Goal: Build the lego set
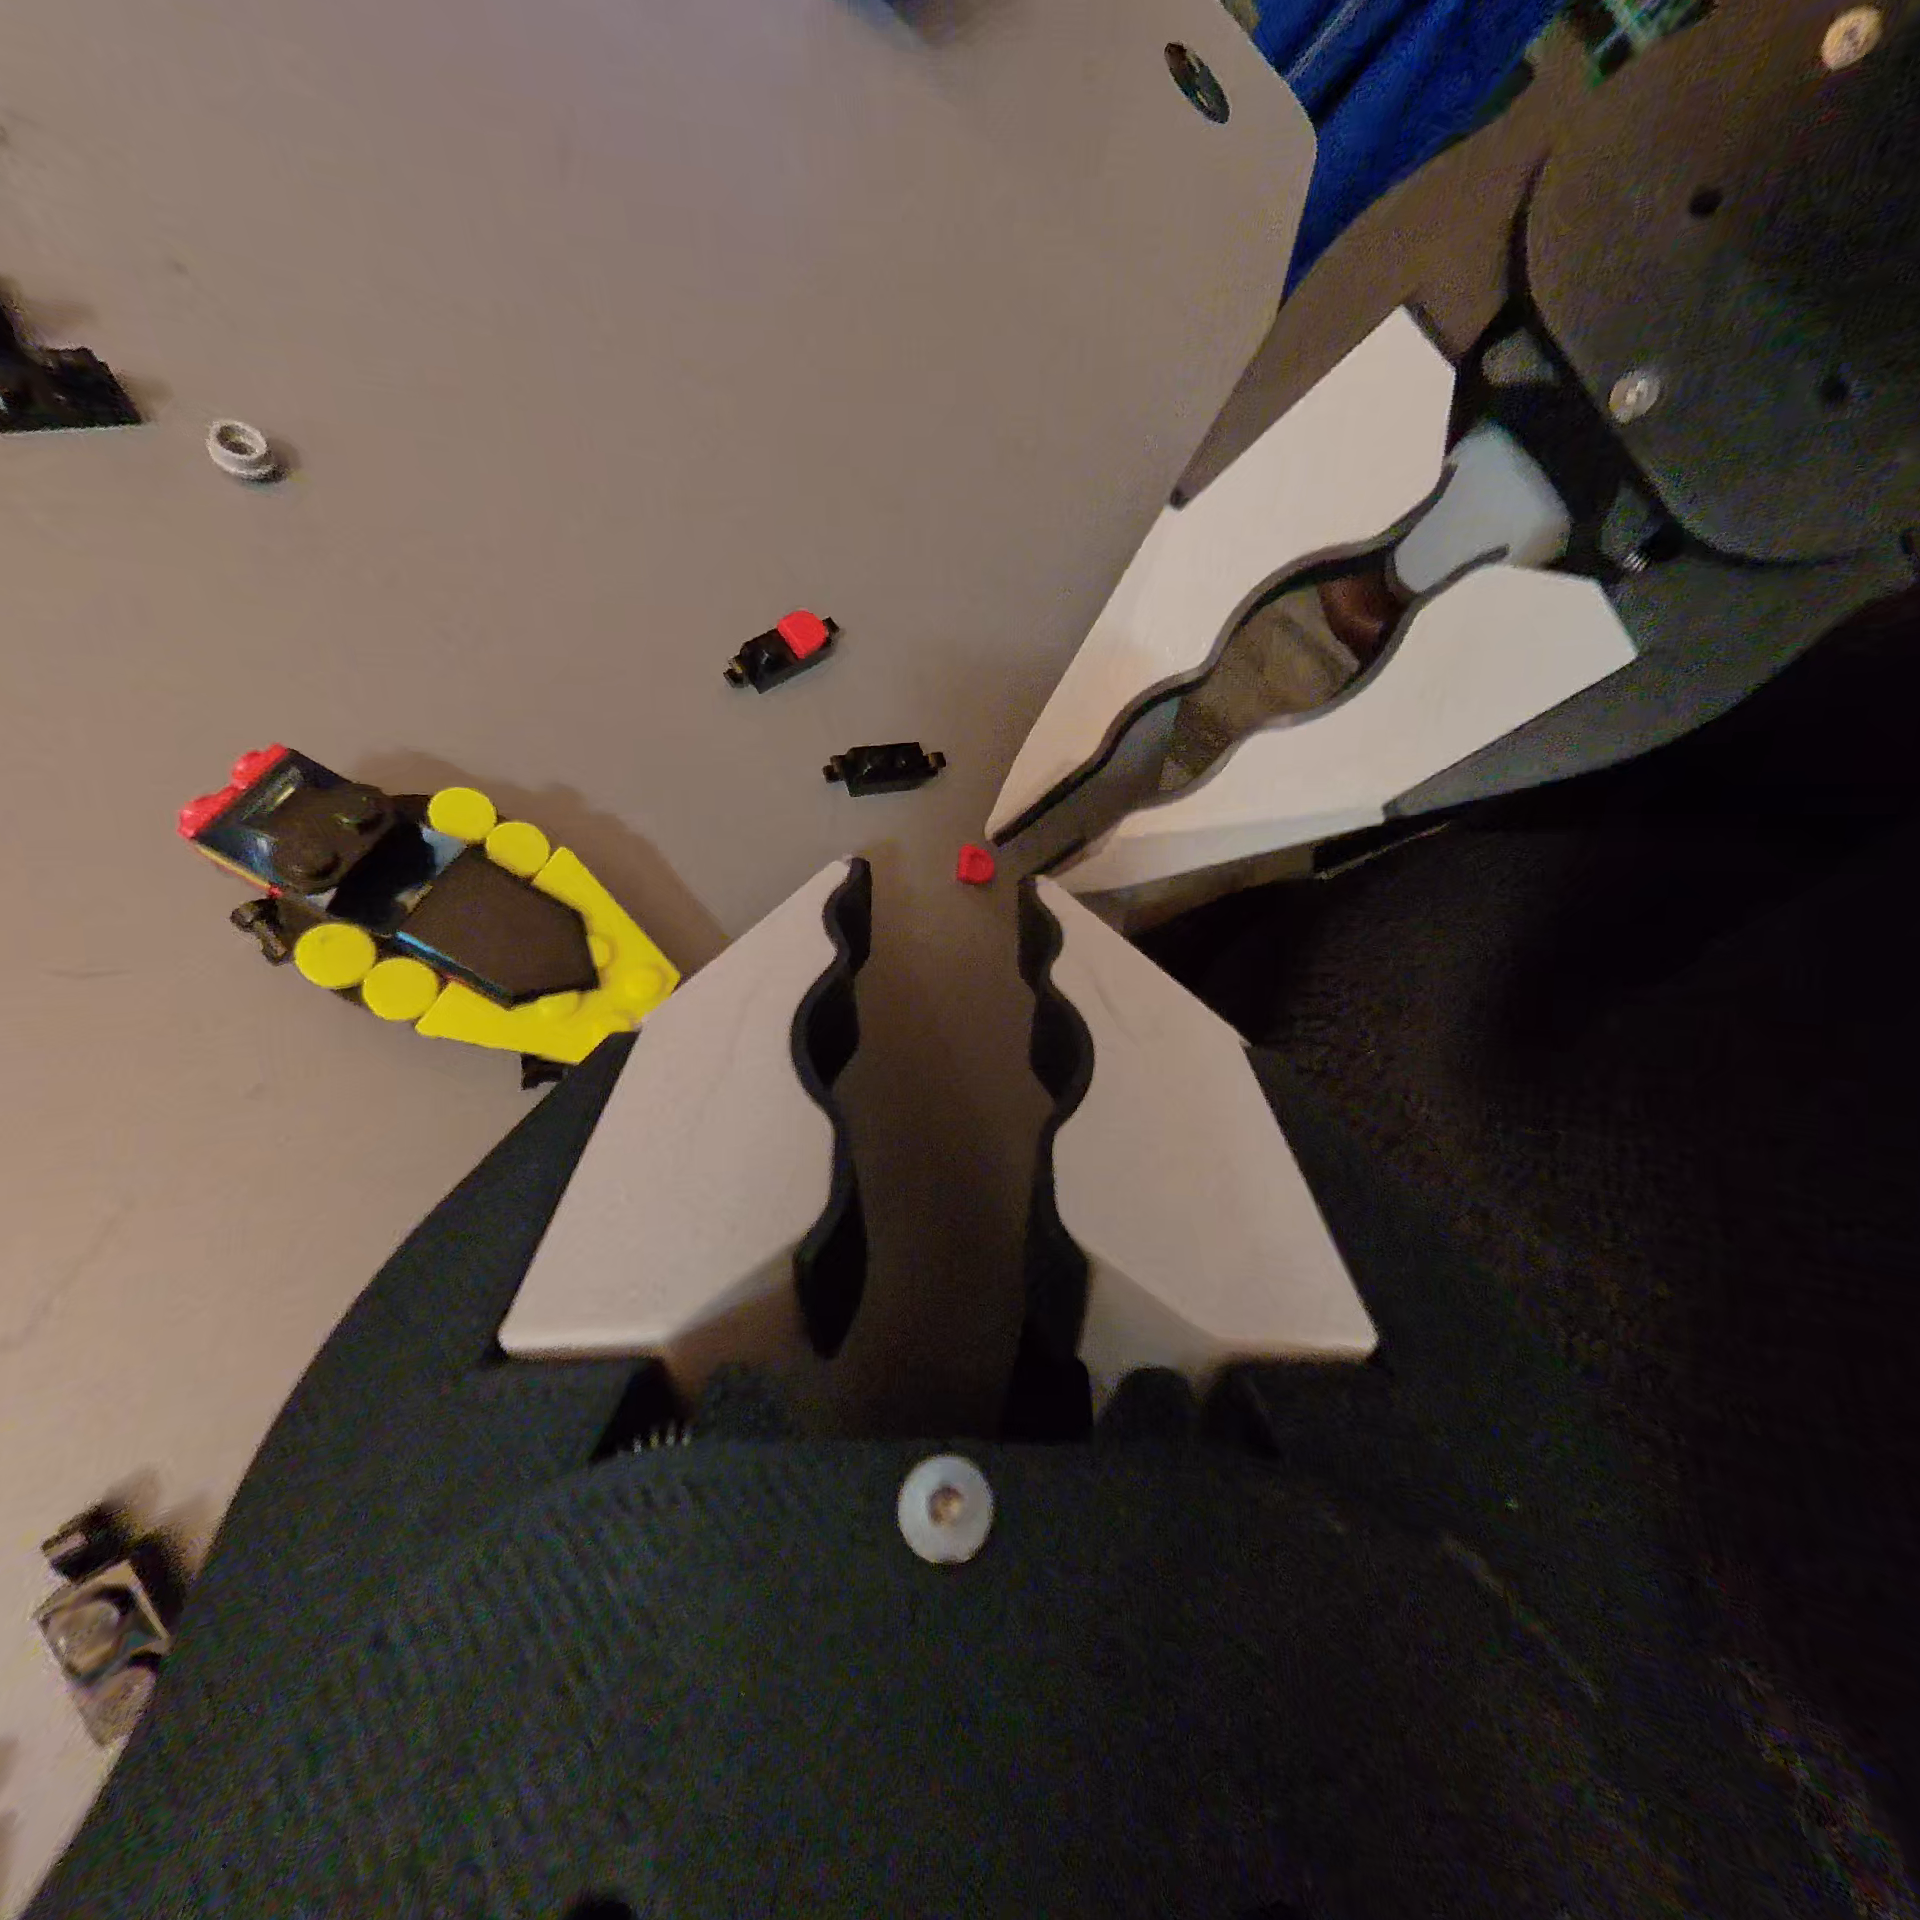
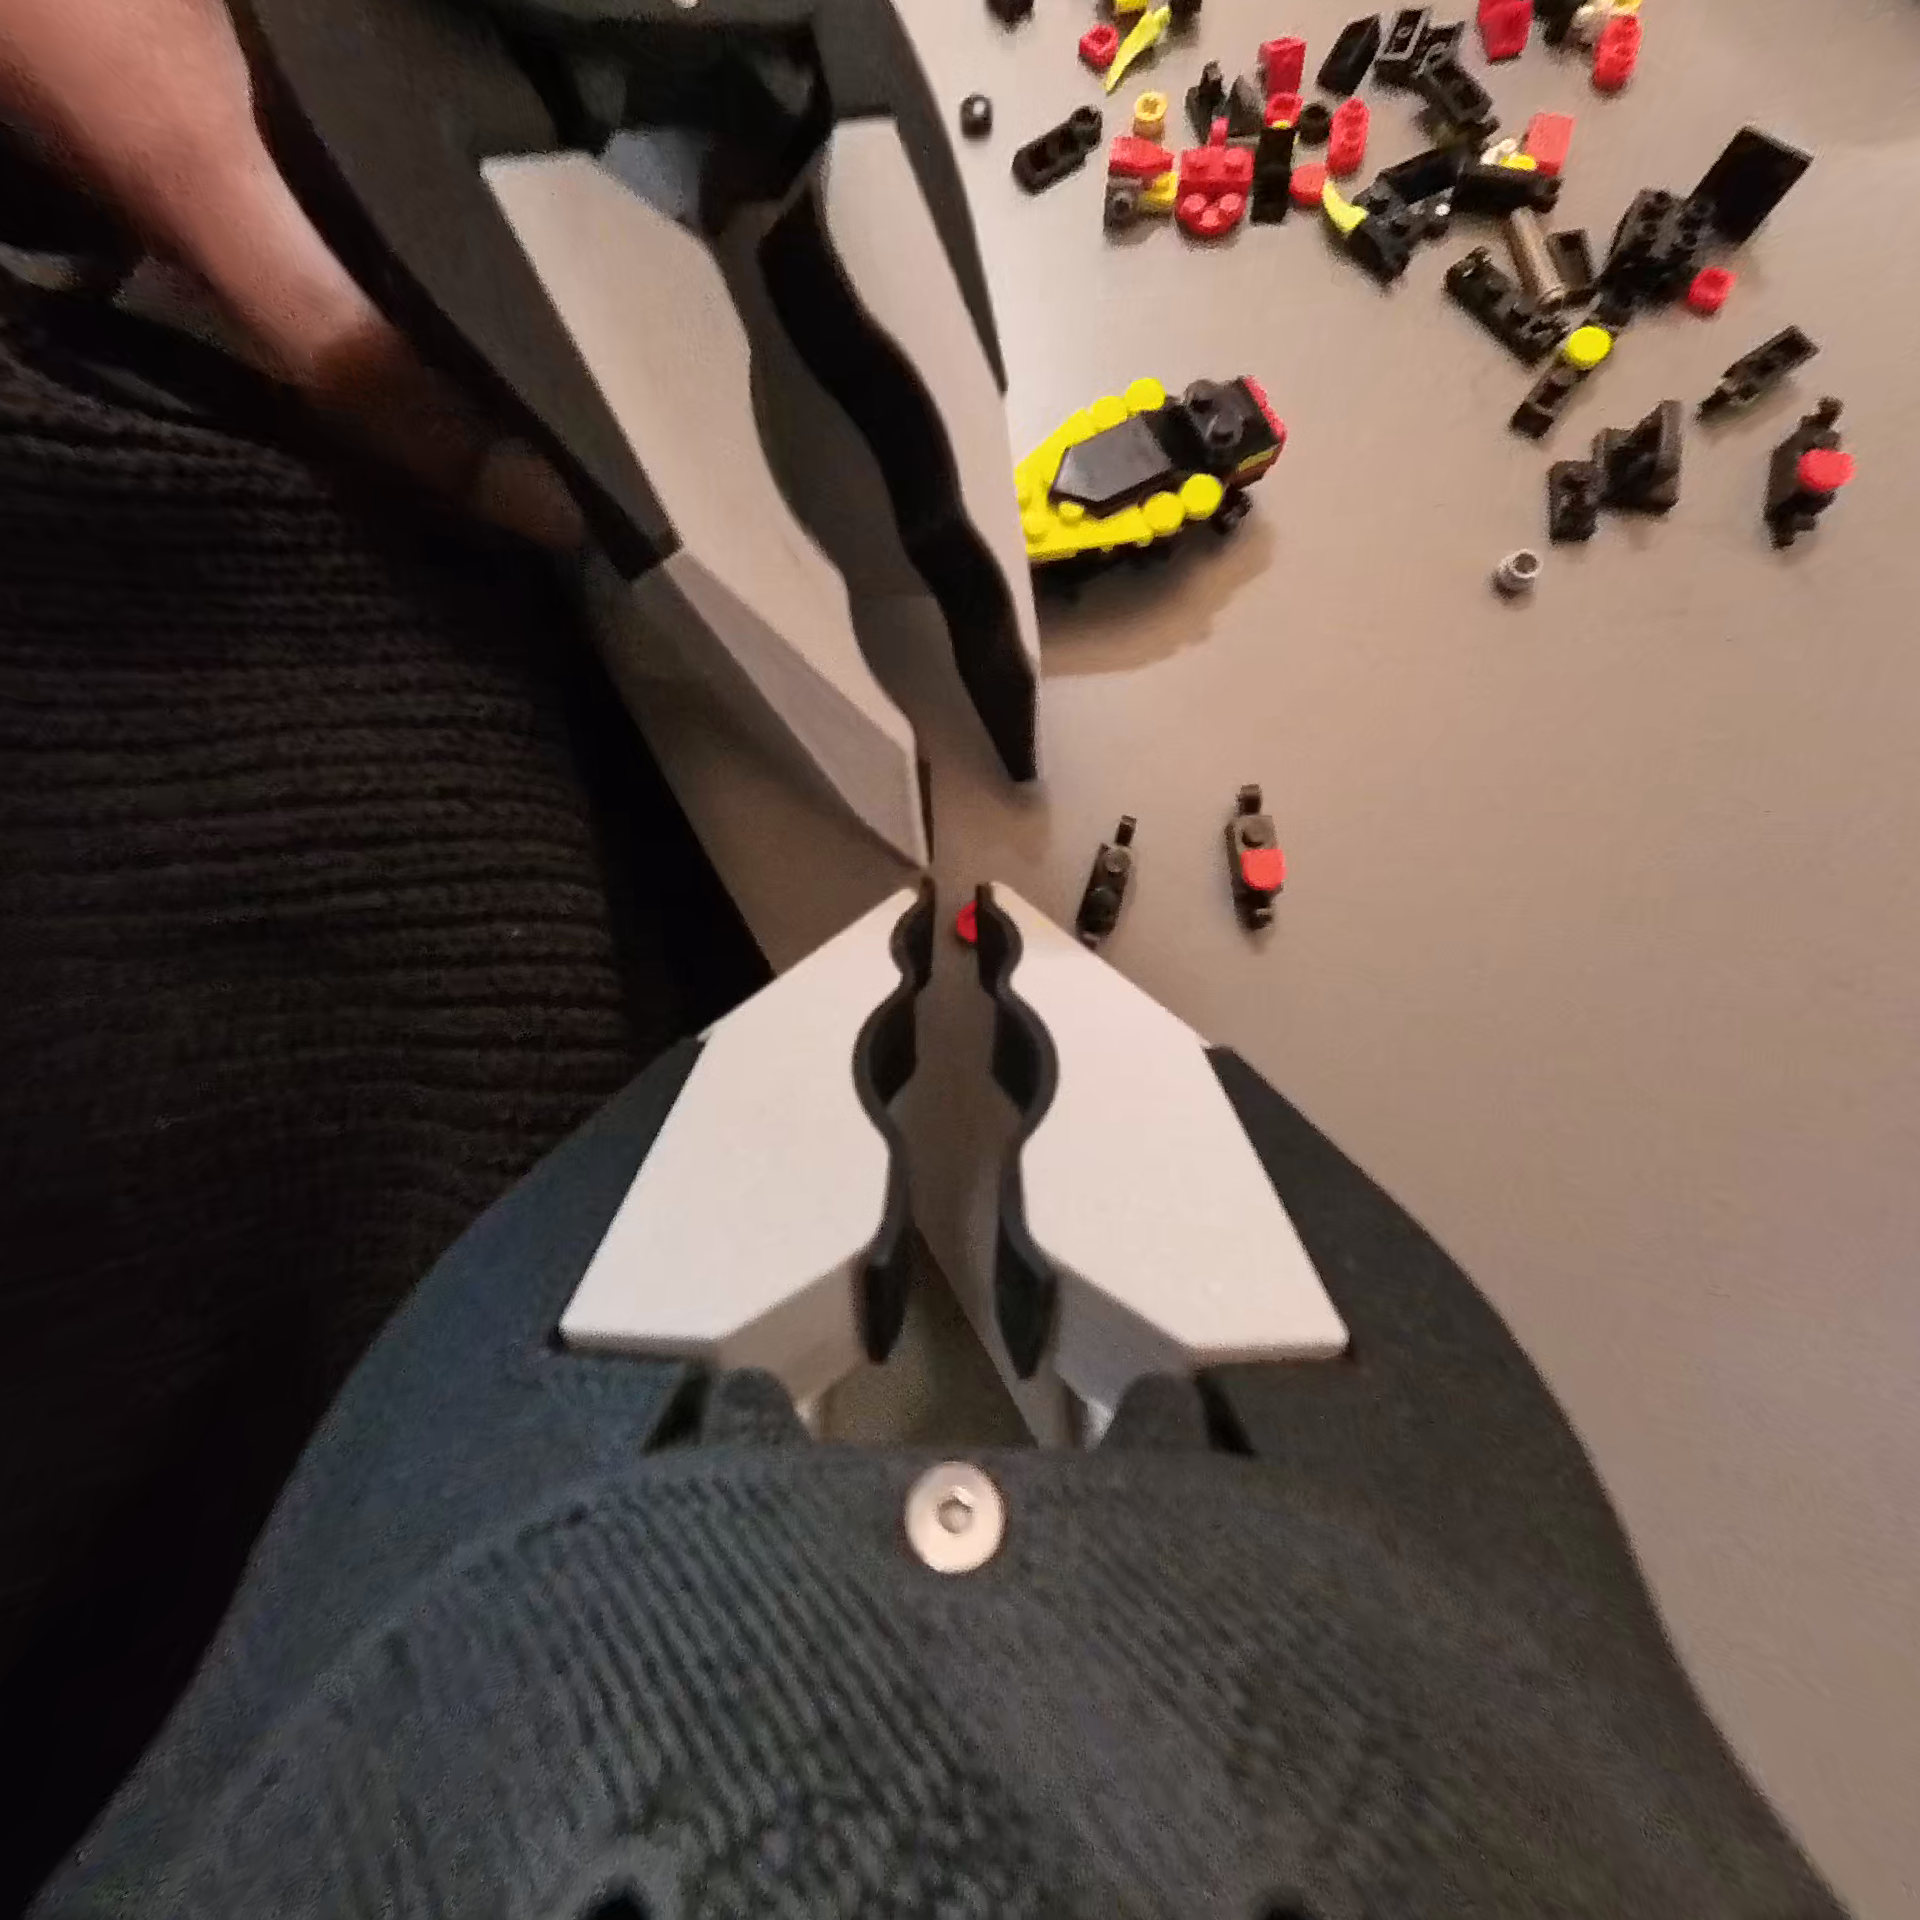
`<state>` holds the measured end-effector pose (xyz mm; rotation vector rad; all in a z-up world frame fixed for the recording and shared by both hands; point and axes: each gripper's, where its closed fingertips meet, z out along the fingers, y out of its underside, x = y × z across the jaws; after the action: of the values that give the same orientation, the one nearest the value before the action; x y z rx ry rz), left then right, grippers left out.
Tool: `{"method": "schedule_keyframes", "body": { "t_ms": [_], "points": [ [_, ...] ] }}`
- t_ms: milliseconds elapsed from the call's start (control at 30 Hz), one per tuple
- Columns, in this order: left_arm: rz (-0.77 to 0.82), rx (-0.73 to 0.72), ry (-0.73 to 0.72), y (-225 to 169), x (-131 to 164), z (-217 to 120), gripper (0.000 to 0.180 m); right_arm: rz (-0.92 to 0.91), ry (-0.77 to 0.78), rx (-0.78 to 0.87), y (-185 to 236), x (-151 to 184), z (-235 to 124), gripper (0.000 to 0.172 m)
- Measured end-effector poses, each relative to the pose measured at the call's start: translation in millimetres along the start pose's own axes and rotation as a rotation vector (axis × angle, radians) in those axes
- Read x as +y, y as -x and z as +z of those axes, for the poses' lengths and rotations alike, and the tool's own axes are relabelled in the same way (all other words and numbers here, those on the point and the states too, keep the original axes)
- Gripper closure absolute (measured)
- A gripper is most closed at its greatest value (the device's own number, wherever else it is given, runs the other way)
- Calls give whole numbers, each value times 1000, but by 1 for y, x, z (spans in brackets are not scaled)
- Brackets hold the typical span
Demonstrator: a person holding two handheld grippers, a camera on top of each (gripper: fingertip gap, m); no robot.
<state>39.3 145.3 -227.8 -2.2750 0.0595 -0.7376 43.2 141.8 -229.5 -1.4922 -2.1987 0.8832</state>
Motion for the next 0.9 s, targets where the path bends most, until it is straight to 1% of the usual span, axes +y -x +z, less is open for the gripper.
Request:
{"method": "schedule_keyframes", "body": {
  "t_ms": [133, 300, 367, 500, 567, 733, 800, 900],
  "points": [
    [0, -12, -8, 1, -1, -4, 155, -41, 53, 34, -4, 9, 7, 161],
    [8, -36, -22, 5, -4, -9, 155, -27, 41, 20, -2, 8, 7, 165],
    [9, -28, -35, 5, -6, -10, 155, 3, 9, 4, -2, 4, 4, 172],
    [25, -30, -58, 6, -10, -15, 155, 151, -130, -65, -6, -14, -8, 172],
    [21, -37, -51, 9, -8, -15, 155, 198, -150, -88, -10, -14, -12, 172],
    [36, -79, -39, 16, -7, -17, 157, 139, -118, -19, -16, -8, -14, 169],
    [42, -95, -75, 20, -14, -26, 158, 111, -102, -8, -14, -7, -11, 169],
    [-11, -99, -159, 30, -29, -49, 158, 95, -101, -22, -9, -9, -8, 168]
  ]
}}
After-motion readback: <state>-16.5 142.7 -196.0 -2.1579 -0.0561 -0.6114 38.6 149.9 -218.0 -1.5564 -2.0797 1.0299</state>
